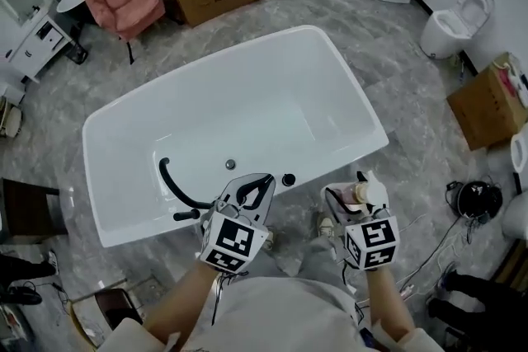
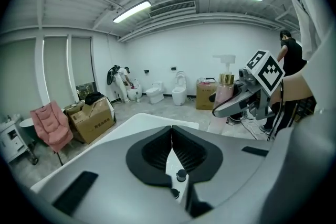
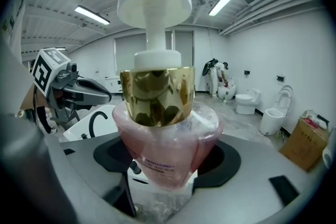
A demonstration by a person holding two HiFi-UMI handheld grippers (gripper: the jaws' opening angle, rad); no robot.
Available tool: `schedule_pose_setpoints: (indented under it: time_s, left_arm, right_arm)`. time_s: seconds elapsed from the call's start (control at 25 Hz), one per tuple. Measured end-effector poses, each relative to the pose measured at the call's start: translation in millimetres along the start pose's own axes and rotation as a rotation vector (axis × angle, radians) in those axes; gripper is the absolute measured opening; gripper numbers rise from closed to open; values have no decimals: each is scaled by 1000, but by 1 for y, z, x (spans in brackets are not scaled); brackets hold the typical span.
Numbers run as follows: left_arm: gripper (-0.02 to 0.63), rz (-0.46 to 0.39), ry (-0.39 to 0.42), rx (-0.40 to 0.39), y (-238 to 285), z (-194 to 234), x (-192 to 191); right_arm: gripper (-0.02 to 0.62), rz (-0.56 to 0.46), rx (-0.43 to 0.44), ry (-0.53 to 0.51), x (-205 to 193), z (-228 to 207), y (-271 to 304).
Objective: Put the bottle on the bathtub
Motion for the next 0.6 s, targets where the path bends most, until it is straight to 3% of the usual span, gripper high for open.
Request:
schedule_pose_setpoints:
  time_s: [0.24, 0.36, 0.6]
  left_arm:
    - [20, 57, -103, 96, 41, -1, -2]
    - [20, 103, -168, 176, 56, -11, -9]
    - [20, 166, -271, 257, 82, -23, -29]
  right_arm:
    - [348, 6, 126, 20, -10, -41, 44]
    - [348, 20, 184, -23, -14, -58, 64]
    - [348, 44, 212, -66, -29, -88, 100]
Point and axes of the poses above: the fingertips, and each gripper's own axes: y forward along the fingers, z to its left, x out of its top, the point moved 7 cm from there along -y, backward along the fingers, and after that the axes turned 6 degrees about z, right-handed, at the moved point
